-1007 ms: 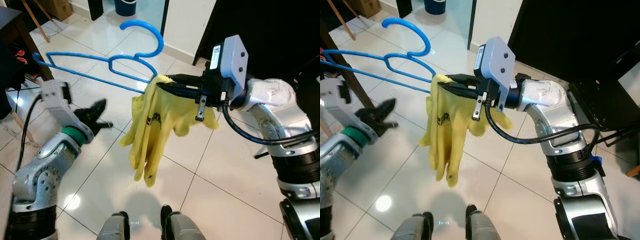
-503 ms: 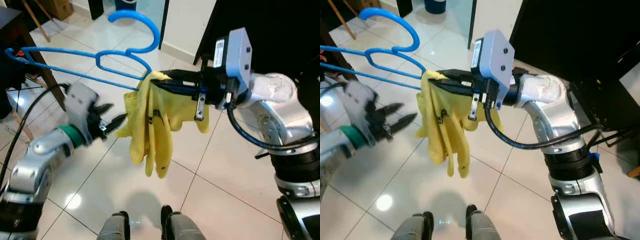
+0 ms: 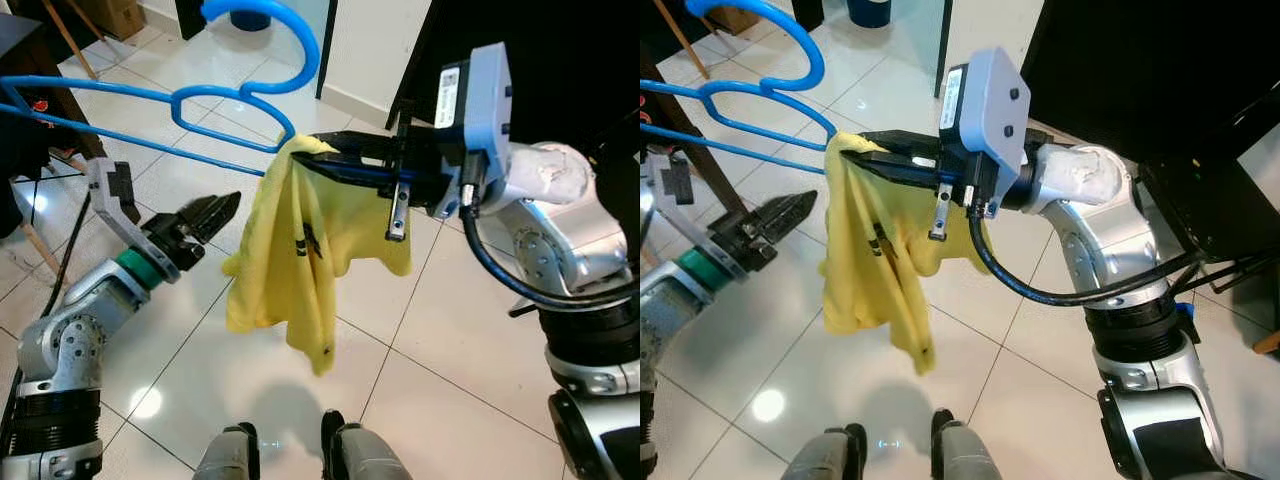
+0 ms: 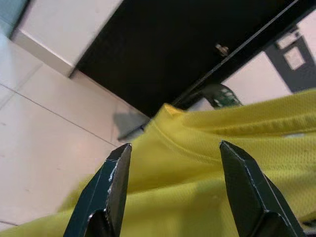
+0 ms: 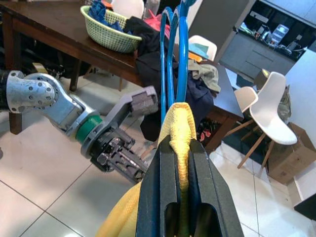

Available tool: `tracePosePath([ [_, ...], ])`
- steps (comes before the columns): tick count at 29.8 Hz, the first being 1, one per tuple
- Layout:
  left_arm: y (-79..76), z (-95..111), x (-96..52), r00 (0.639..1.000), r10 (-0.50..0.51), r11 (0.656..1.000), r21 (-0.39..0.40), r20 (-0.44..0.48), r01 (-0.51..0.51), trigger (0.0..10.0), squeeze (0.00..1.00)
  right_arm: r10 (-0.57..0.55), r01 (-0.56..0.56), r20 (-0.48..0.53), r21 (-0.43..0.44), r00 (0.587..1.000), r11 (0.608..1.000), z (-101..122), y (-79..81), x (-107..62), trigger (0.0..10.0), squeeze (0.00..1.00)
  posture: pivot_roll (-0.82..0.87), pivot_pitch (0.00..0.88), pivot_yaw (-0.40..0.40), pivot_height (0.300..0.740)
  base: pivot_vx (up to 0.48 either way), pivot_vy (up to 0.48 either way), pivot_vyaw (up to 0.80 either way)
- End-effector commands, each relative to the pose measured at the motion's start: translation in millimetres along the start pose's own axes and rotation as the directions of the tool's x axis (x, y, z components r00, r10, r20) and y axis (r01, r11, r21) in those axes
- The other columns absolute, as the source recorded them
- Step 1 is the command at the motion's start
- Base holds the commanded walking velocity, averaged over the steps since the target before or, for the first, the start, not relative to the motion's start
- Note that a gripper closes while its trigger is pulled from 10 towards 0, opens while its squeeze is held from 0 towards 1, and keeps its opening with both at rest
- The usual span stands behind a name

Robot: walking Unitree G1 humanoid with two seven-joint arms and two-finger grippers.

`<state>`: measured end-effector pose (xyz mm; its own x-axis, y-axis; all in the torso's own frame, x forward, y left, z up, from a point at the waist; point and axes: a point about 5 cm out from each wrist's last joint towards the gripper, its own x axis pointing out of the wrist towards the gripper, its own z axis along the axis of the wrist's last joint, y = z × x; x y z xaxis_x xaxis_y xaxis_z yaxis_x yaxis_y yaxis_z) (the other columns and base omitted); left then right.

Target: Hang hanger

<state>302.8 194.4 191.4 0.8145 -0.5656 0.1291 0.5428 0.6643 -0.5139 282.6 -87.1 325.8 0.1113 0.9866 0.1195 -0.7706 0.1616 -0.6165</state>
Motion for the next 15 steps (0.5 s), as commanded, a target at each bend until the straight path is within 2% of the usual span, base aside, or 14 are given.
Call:
tracePosePath([
  [1,2.1,-9.1,-4.1,0.999,-0.013,0.998,-0.055,-0.037,0.011,10.0,0.00,0.010,-0.008,0.058,-0.026,0.998,1.000,15.0,-2.3,-1.7,0.0,0.00,-0.01,0.157,0.001,0.740,0.000,0.000,0.00],
  [2,2.6,-9.0,-6.6,0.997,-0.040,0.996,-0.088,-0.066,0.034,10.0,0.00,0.092,-0.095,0.089,0.023,0.992,0.995,20.6,3.8,-3.4,0.0,0.00,-0.01,0.158,0.002,0.740,0.000,0.000,0.00],
  [4,2.7,-8.5,-7.1,0.997,-0.045,0.995,-0.097,-0.070,0.038,10.0,0.00,0.114,-0.117,0.096,0.034,0.989,0.993,21.8,5.6,-3.8,0.0,0.00,-0.01,0.158,0.002,0.740,0.000,0.000,0.00],
  [7,12.0,3.3,-13.5,0.997,-0.017,0.996,-0.084,-0.080,0.010,10.0,0.00,0.282,-0.284,0.040,0.077,0.959,0.956,12.5,27.5,-2.5,0.0,0.00,0.00,0.155,0.008,0.740,0.000,0.000,0.00],
  [8,12.0,3.3,-13.5,0.997,-0.017,0.996,-0.084,-0.080,0.010,10.0,0.00,0.282,-0.284,0.040,0.077,0.959,0.956,12.5,27.5,-2.5,0.0,0.00,0.00,0.155,0.008,0.740,0.000,0.000,0.00],
  [9,15.3,7.6,-18.9,0.997,-0.005,0.995,-0.097,-0.076,-0.003,10.0,0.00,0.350,-0.348,-0.012,0.095,0.937,0.933,0.1,37.8,-2.7,0.0,0.00,0.00,0.156,0.007,0.740,0.000,0.000,0.00],
  [11,15.3,7.6,-18.9,0.997,-0.005,0.995,-0.097,-0.076,-0.003,10.0,0.00,0.350,-0.348,-0.012,0.095,0.937,0.933,0.1,37.8,-2.7,0.0,0.00,0.00,0.156,0.007,0.740,0.000,0.000,0.00],
  [14,10.3,6.0,-28.7,0.997,-0.031,0.990,-0.137,-0.071,0.021,10.0,0.00,0.410,-0.405,-0.099,0.070,0.907,0.912,-16.8,44.9,-0.6,0.0,0.00,0.00,0.157,-0.004,0.740,0.000,0.000,0.00],
  [15,10.3,6.0,-28.7,0.997,-0.031,0.990,-0.137,-0.071,0.021,10.0,0.00,0.410,-0.405,-0.099,0.070,0.907,0.912,-16.8,44.9,-0.6,0.0,0.00,0.00,0.157,-0.004,0.740,0.000,0.000,0.00],
])
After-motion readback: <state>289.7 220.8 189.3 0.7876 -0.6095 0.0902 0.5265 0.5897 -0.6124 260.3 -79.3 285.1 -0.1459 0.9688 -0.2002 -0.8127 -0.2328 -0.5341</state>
